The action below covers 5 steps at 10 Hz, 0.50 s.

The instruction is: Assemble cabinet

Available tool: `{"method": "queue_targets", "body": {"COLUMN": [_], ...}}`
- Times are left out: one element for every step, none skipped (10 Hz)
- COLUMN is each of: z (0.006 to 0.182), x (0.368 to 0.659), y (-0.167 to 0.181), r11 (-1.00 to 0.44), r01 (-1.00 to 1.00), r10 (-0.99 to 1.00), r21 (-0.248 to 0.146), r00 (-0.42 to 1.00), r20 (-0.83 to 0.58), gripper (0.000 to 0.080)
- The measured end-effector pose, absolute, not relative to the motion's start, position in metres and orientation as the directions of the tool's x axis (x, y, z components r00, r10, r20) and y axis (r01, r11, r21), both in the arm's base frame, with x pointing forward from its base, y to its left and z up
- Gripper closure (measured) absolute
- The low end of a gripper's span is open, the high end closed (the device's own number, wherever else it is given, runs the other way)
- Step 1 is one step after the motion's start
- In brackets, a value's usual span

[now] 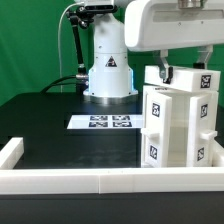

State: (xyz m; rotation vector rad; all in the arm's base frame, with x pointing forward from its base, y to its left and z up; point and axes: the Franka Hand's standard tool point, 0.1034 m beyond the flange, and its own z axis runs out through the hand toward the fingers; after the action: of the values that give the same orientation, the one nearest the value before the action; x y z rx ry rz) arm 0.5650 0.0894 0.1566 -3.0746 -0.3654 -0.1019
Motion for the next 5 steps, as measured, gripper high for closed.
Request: {"method": "queue_targets", "body": {"z": [0.1571, 0.1573, 0.1578, 0.1582, 0.1578], "x": [0.5658, 0.5662, 0.5671, 0.5685, 0.5699], "y": [0.0898, 0.0899, 0.0904, 0.0909, 0.0905], "r11": [-0.99, -0.998, -0.998, -0.987, -0.973], "r01": [0.135, 0.035, -0.041, -0.148, -0.219], "r10": [0.132, 0.032, -0.045, -0.152, -0.224], "r21": [-0.042, -0.049, -0.054, -0.064, -0.073], "r00": [0.989, 0.997, 0.997, 0.986, 0.971], "r20": [0.07, 0.067, 0.068, 0.071, 0.079], "gripper": [0.0236, 0.0236, 0.0236, 0.0236, 0.0236]}}
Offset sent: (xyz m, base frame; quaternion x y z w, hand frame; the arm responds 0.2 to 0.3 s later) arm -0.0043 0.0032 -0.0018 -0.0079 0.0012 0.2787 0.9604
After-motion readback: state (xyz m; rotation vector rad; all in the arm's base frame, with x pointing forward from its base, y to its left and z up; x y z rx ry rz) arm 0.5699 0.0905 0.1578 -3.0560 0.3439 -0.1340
